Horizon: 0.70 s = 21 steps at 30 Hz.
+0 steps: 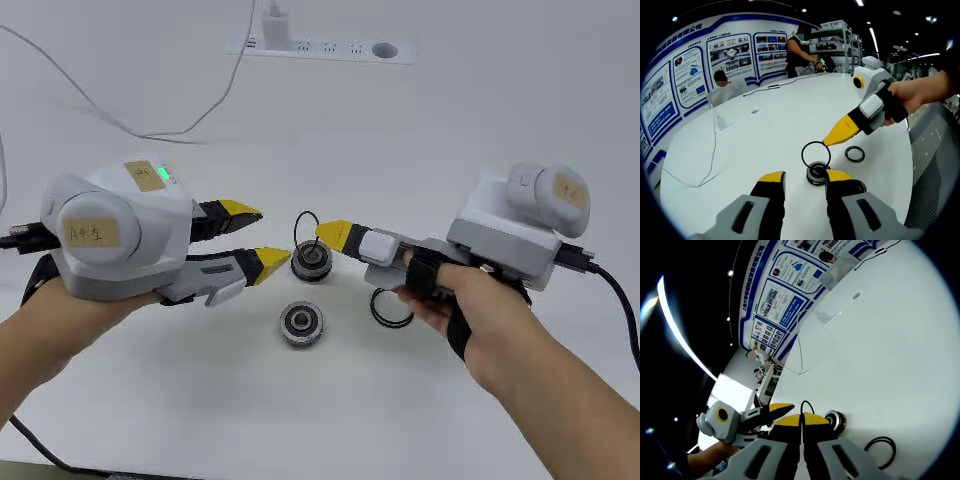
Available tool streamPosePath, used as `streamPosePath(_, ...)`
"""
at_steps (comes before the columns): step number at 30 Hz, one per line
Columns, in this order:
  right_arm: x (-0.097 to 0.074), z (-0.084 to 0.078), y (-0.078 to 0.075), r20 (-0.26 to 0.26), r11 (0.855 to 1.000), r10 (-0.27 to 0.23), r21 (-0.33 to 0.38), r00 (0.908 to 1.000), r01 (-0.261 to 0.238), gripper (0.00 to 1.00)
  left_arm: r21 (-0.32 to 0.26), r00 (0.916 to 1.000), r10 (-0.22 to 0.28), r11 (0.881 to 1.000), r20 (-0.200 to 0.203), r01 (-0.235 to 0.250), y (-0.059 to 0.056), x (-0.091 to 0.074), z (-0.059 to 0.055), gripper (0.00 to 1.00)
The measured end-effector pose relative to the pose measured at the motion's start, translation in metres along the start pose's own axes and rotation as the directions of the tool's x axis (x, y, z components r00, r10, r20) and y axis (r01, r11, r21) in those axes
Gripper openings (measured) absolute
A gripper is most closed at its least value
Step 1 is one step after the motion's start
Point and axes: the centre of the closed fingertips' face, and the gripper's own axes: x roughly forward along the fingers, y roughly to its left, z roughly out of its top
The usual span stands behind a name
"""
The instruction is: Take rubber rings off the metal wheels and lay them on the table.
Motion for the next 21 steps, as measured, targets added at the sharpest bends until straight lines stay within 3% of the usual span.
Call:
streamPosePath(9, -0.03, -0.001, -0.021, 0.026, 0.997, -0.047, 0.055, 0.9986, 0.045, 0.01, -0.001, 0.9999, 0.01, 1.0, 0.006, -0.01, -0.001, -0.003, 0.005, 0.33)
streamPosePath(21, -0.068, -0.029, -0.056, 0.019, 0.98, -0.146, 0.141, 0.9891, 0.142, 0.01, 0.012, 1.0, 0.002, 1.0, 0.009, -0.002, -0.012, -0.002, 0.009, 0.33)
